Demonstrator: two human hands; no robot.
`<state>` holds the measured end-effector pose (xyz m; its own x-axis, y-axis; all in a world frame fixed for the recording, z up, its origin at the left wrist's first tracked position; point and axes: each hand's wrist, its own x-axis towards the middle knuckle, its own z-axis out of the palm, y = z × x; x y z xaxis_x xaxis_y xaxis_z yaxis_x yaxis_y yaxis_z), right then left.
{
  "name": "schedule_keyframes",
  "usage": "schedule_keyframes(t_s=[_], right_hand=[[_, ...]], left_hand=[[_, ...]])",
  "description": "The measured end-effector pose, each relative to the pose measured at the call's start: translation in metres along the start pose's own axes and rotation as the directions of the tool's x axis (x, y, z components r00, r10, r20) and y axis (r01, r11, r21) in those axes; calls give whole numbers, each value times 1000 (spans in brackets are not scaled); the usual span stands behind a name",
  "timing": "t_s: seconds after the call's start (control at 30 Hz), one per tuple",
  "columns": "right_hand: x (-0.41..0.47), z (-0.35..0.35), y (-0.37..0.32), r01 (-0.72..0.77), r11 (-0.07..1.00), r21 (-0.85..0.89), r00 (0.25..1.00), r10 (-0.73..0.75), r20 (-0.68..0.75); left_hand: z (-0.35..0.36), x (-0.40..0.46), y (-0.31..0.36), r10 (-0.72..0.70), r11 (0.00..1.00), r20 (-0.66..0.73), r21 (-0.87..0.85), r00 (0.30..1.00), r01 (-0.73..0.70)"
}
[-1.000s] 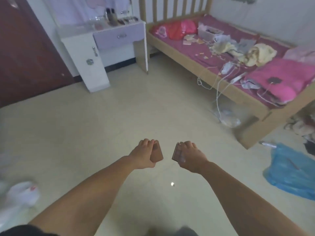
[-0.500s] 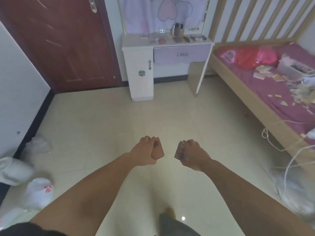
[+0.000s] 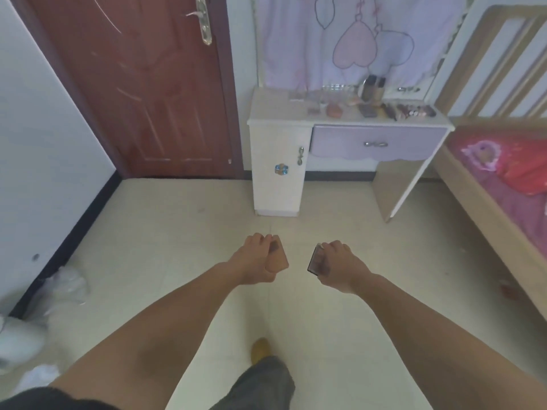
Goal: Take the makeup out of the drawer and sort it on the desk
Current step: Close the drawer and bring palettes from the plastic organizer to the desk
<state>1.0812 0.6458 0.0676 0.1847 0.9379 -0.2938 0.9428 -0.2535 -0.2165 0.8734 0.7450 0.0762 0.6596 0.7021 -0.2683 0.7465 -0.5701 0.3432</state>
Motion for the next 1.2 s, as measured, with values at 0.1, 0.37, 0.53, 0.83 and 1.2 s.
schedule_keyframes(t_s=[0.1, 0.37, 0.53, 0.83, 1.2], right_hand=[[85, -37, 6, -1, 1000, 24, 1000, 2, -13], [278, -132, 44, -28, 999, 39, 999, 29, -29], [407, -173, 83, 16, 1000, 22, 999, -15, -34], [613, -255, 117, 170, 983, -70, 985, -168, 40], [816, -280, 93, 156, 982, -105, 983, -144, 117]], left_hand=[[-43, 80, -24, 4, 1000, 9, 10, 1000, -4], [-136, 279, -58, 23, 999, 39, 41, 999, -25], [-170, 408, -76, -1, 999, 2, 36, 1000, 1], [-246, 587, -108, -75, 997, 19, 5, 997, 75], [-301, 777, -203, -24, 990, 149, 140, 989, 3]])
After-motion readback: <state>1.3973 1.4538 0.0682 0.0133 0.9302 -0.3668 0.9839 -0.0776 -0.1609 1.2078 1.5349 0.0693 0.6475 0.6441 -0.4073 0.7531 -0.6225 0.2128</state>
